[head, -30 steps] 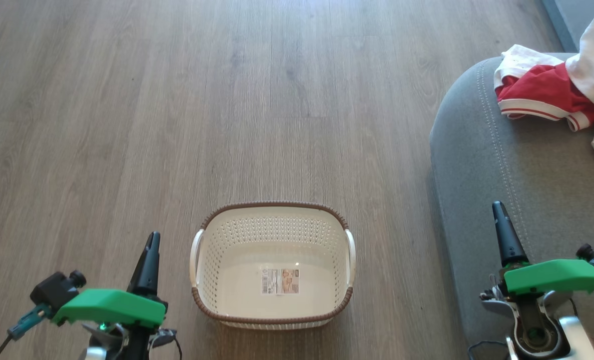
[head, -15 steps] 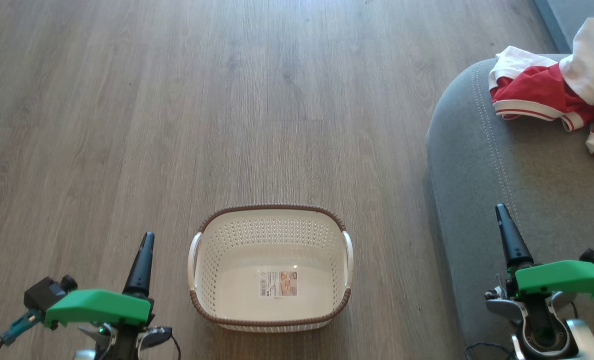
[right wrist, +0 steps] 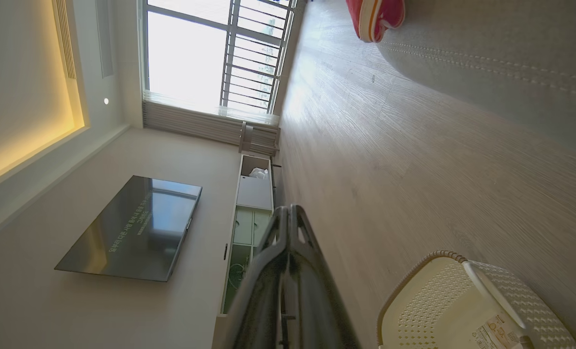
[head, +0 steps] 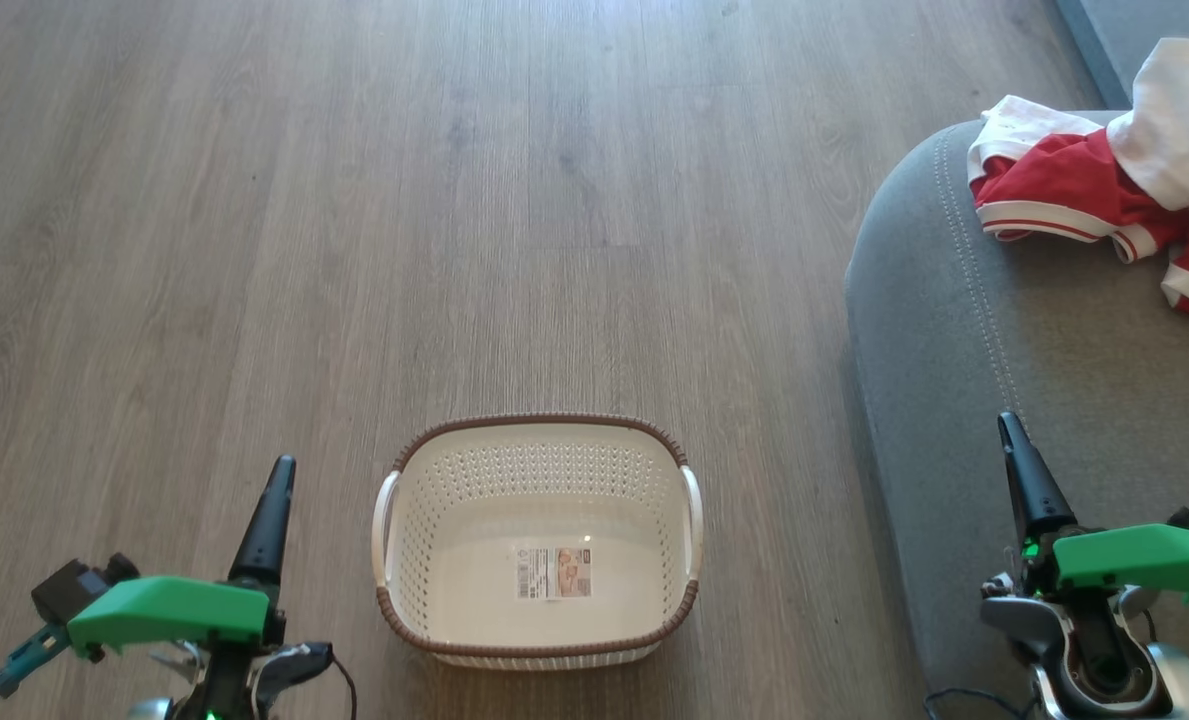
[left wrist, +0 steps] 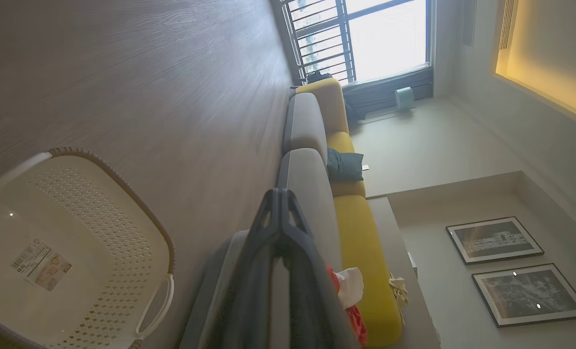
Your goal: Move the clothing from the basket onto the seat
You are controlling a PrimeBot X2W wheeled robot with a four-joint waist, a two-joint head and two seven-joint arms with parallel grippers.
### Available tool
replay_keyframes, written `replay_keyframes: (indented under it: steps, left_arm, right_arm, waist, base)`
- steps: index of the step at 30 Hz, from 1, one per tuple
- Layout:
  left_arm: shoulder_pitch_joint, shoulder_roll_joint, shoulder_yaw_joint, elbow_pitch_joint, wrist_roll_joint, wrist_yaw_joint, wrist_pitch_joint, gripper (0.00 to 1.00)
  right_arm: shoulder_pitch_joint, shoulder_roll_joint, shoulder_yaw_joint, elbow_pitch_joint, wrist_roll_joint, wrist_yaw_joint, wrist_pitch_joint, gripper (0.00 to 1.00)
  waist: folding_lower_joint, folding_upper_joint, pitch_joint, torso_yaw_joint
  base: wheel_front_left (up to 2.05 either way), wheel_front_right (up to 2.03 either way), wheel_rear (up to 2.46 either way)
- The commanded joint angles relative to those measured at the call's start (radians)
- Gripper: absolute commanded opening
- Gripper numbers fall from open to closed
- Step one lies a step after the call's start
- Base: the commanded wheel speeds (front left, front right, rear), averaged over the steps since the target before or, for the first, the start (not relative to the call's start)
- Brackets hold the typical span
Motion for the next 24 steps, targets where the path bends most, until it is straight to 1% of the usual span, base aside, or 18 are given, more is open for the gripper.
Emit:
replay_keyframes:
  steps: [1, 22, 24]
  left_arm:
    - [-0.053, 0.013, 0.034, -0.024, -0.026, -0.009, 0.006, 0.0]
    - [-0.063, 0.011, 0.082, -0.002, -0.254, -0.037, 0.069, 0.0]
    - [-0.063, 0.01, 0.084, -0.001, -0.259, -0.038, 0.071, 0.0]
  right_arm:
    - [-0.036, 0.0, 0.008, -0.031, 0.022, 0.0, 0.01, 0.0]
    - [-0.037, 0.006, -0.026, -0.019, 0.194, 0.0, 0.073, 0.0]
    - [-0.037, 0.007, -0.027, -0.019, 0.198, 0.0, 0.075, 0.0]
  waist:
    - [0.0, -0.0001, -0.001, -0.001]
    - [0.0, -0.0001, -0.014, -0.015]
    - [0.0, -0.0001, -0.014, -0.015]
  base:
    - [0.0, 0.0, 0.0]
    - [0.0, 0.0, 0.0]
    - [0.0, 0.0, 0.0]
